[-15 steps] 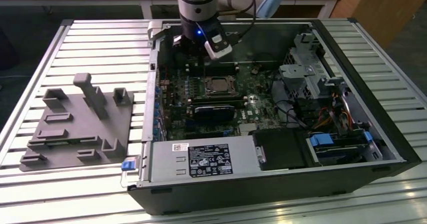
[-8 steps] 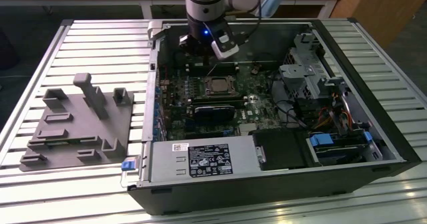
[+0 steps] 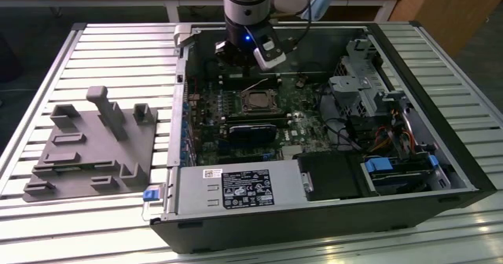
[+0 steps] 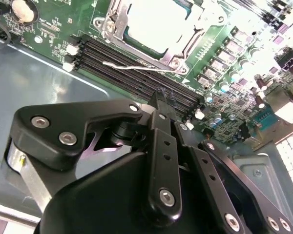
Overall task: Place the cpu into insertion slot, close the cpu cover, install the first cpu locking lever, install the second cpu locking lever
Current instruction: 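Install the first cpu locking lever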
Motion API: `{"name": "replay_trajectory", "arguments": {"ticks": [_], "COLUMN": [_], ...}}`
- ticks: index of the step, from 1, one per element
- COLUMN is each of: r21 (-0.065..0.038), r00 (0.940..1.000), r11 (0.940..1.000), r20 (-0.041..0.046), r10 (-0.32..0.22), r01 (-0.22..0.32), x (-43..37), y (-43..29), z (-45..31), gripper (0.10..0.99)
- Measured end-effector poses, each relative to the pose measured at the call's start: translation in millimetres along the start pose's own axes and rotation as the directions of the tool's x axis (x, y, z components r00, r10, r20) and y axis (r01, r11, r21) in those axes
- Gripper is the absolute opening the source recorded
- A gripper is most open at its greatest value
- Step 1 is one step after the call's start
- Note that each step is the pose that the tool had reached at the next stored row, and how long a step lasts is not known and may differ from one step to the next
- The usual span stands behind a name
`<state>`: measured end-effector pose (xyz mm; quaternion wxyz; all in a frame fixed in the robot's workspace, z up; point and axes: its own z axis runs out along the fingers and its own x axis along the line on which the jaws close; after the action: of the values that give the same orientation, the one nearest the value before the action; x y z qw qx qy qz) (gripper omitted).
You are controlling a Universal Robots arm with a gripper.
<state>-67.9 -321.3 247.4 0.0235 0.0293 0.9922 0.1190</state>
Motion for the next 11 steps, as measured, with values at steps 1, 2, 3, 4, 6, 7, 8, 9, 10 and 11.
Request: {"name": "replay_trajectory", "arguments": {"ticks": [1,2,3,4,6,7,8,9,10,11], "r21": [0.0,0.0,0.0,0.001,0.003,0.003,0.002,0.002,0.001,0.0], "r00": [1.0,1.0,1.0,1.0,1.0,1.0,0.9999,0.9997,0.9994,0.9989], "r11": [1.0,1.0,1.0,1.0,1.0,1.0,1.0,1.0,1.0,0.9999], "r20": [-0.0001,-0.0001,-0.0001,0.0005,0.0023,0.0066,0.0145,0.0248,0.0349,0.0452], "r10": [0.0,0.0,0.0,0.0,-0.001,-0.002,-0.004,-0.006,-0.009,-0.011], "r01": [0.0,0.0,0.0,0.0,0.001,0.002,0.004,0.006,0.009,0.011], "x": [0.0,-0.1,-0.1,-0.2,-0.1,-0.1,0.1,0.4,0.6,0.8], "y": [0.0,0.0,0.0,0.1,0.0,-0.1,-0.2,-0.3,-0.4,-0.5], "z": [0.0,-0.1,0.0,0.1,0.1,0.4,0.7,1.1,1.4,1.7], "gripper": [0.106,0.106,0.106,0.106,0.106,0.106,0.106,0.106,0.106,0.106]}}
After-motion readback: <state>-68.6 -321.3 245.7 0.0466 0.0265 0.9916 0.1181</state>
